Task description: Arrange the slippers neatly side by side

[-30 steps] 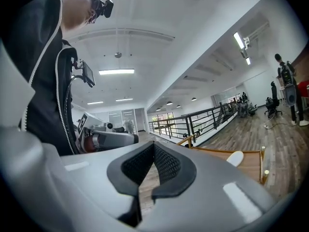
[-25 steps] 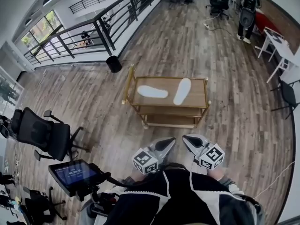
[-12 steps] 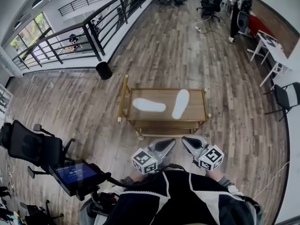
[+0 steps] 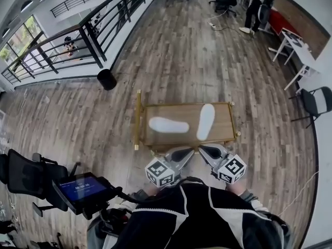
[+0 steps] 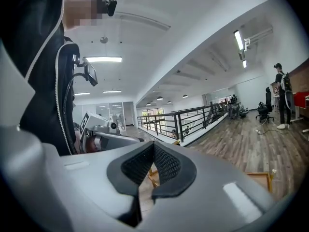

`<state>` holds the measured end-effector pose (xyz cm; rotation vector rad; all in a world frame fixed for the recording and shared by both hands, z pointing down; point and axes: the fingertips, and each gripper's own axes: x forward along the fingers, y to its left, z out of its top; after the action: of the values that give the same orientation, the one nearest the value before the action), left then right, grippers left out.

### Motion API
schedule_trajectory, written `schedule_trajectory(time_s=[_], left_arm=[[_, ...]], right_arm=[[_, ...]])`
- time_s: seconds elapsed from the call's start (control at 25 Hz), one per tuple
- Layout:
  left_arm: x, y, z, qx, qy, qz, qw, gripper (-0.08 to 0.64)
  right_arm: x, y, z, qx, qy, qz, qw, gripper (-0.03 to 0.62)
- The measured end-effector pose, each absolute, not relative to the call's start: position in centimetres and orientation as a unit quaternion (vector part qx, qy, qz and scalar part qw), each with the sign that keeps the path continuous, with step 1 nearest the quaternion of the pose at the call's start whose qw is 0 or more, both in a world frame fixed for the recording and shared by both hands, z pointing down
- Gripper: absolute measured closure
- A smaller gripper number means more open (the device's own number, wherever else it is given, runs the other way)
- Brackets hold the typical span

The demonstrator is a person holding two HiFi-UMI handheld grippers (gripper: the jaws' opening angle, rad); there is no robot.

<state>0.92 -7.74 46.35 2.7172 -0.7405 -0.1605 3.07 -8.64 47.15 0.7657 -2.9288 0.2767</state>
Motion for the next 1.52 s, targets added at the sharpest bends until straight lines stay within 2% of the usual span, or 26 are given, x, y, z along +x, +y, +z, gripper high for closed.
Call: schedule_trajectory(time_s=[0.48, 1.04, 1.52], left_arm=[[-0.5, -13.0, 47.2, 0.943, -0.279, -0.050, 0.172, 0.541], [3.6, -21.7, 45.2, 0.894, -0.419, -0.063, 0.147, 0.541], [2.8, -22.1, 45.5, 0.866, -0.477, -0.059, 0.137, 0.541]], right_arm=[[2.1, -14.1, 47.5, 0.240, -0.964, 0.107, 0.051, 0.588], [8.0, -23.3, 47.8, 0.125, -0.985, 0.111, 0.045, 0.588], [5.1, -23.7, 48.2, 0.036, -0.993, 0.108, 0.045, 0.588]])
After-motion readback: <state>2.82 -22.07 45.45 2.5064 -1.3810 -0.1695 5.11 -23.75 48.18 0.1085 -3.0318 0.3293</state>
